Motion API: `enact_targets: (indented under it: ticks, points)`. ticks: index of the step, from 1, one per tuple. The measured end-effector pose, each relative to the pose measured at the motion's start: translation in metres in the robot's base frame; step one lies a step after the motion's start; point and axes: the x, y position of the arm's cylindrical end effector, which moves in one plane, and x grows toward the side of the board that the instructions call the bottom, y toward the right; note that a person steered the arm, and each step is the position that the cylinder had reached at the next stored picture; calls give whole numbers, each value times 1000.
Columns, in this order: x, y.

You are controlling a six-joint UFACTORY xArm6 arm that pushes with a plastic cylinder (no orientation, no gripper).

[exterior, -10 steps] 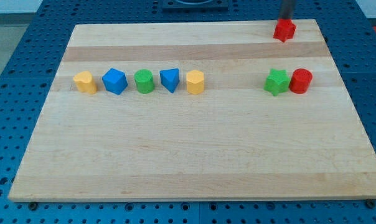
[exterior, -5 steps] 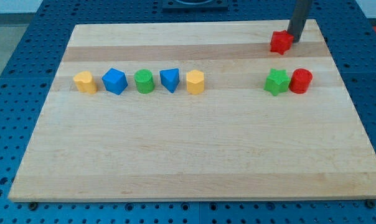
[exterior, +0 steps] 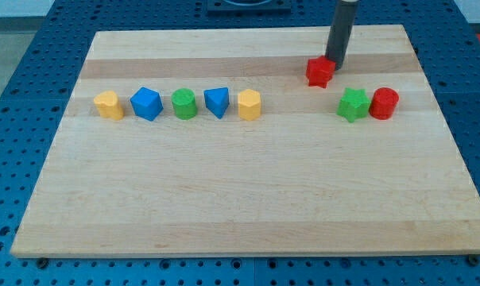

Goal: Move the red star towards the center

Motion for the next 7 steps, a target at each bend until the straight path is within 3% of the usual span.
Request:
enact_targets:
  ticks: [5,7]
  points:
    - [1,-51]
    - [23,-51]
